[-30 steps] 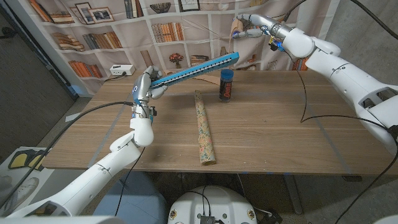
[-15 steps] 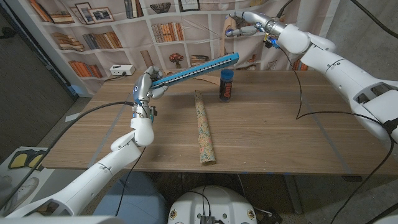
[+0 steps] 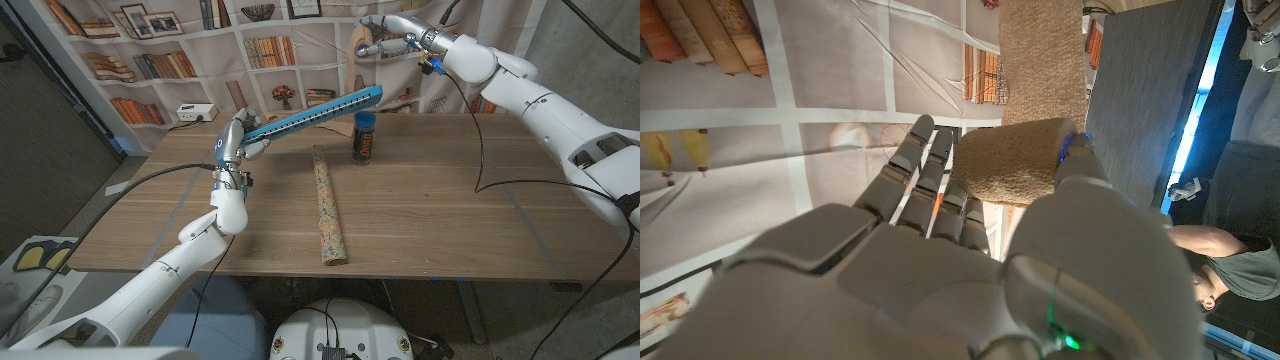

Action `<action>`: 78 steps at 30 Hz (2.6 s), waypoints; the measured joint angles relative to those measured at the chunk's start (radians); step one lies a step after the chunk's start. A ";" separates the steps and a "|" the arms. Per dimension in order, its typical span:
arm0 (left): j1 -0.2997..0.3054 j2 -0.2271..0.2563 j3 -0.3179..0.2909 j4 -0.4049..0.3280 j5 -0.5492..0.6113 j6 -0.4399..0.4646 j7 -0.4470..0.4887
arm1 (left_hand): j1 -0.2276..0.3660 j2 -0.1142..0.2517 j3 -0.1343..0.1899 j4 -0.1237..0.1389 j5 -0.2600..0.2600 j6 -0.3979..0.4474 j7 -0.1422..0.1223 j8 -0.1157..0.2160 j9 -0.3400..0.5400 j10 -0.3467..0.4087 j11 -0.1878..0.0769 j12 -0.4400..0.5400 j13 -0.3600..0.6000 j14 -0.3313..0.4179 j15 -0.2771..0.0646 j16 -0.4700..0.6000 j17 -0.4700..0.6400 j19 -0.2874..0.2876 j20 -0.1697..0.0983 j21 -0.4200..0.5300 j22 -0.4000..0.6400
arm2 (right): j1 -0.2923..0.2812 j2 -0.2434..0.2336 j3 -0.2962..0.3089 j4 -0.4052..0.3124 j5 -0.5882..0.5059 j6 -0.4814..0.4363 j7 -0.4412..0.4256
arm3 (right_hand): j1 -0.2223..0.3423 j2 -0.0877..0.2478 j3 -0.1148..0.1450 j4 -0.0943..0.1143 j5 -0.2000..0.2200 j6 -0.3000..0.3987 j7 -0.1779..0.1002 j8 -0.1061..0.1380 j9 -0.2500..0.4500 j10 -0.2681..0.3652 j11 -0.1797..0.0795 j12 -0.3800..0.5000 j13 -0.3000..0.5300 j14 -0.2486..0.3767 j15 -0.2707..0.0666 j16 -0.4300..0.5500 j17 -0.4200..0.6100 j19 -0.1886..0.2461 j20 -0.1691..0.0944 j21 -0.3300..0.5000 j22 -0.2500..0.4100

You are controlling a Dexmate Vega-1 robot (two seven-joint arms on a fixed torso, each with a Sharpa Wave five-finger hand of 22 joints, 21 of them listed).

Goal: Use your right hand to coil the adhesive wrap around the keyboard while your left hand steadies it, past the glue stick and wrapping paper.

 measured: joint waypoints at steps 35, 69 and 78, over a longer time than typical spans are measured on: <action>-0.002 0.019 0.001 -0.024 -0.019 0.049 -0.053 | 0.000 0.000 0.002 -0.002 0.000 -0.004 0.004 0.012 -0.001 0.000 0.000 0.010 0.000 0.000 0.000 0.008 0.000 -0.002 -0.002 0.005 0.000 | -0.070 0.006 0.032 -0.129 0.050 0.062 0.089 | -0.013 0.001 0.000 0.000 0.000 0.005 -0.005 0.000 0.000 0.011 0.000 -0.004 0.007 0.000 0.000 -0.008 0.000 -0.016 0.005 0.000 0.000; 0.001 0.021 -0.014 -0.017 -0.026 0.060 -0.028 | 0.000 0.000 0.001 -0.001 0.000 -0.004 0.004 0.012 -0.009 -0.002 0.002 0.014 0.000 0.000 0.000 0.010 0.000 -0.002 -0.002 0.005 0.000 | -0.214 -0.052 0.122 -0.349 0.135 0.075 0.165 | -0.021 -0.005 0.000 0.000 0.000 0.022 -0.011 0.004 0.004 0.027 -0.001 -0.008 0.012 0.000 0.000 -0.015 0.000 -0.020 0.009 -0.006 -0.005; -0.001 0.019 -0.017 -0.017 -0.034 0.061 -0.024 | 0.000 0.000 0.002 -0.002 0.000 -0.004 0.004 0.018 -0.009 -0.003 0.003 0.016 0.000 0.000 0.000 0.011 0.000 -0.002 -0.002 0.005 0.000 | -0.262 -0.076 0.152 -0.410 0.154 0.064 0.166 | -0.020 -0.005 0.000 0.000 0.000 0.026 -0.015 0.004 0.004 0.030 -0.005 -0.008 0.016 0.000 0.000 -0.022 0.000 -0.020 0.009 -0.006 -0.005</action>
